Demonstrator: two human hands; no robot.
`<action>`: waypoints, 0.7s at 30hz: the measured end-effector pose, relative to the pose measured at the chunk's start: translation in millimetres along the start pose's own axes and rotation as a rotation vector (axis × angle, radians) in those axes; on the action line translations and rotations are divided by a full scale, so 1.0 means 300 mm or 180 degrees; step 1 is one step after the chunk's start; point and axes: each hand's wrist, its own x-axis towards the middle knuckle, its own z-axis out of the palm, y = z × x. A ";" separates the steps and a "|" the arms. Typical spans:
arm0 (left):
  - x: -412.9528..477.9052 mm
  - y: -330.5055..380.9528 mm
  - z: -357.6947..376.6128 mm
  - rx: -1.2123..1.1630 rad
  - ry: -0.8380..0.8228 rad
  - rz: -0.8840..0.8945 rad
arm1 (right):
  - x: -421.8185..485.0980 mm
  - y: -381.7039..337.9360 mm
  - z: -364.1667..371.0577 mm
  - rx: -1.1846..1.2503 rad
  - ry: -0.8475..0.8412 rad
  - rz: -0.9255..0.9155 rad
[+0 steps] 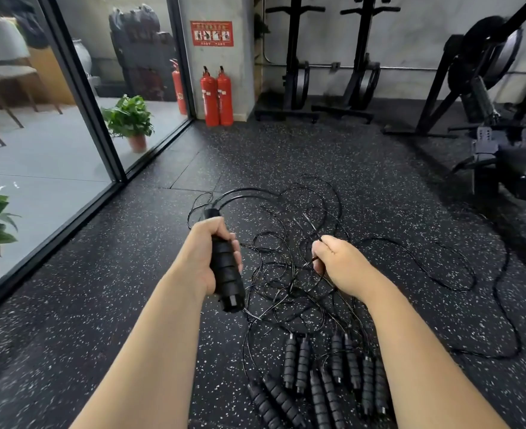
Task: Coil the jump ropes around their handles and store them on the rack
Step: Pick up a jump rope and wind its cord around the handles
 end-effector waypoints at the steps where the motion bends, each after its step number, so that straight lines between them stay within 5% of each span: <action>1: -0.008 -0.008 0.019 0.0068 -0.0149 -0.0080 | 0.002 -0.004 0.001 0.0147 -0.0002 0.0036; 11: -0.034 -0.092 0.149 0.0473 -0.1553 -0.0346 | 0.000 -0.007 0.028 0.1248 -0.0866 0.0138; 21: 0.023 -0.071 0.087 -0.0536 -0.1548 0.0186 | -0.018 0.008 -0.039 0.1535 -0.0684 0.0030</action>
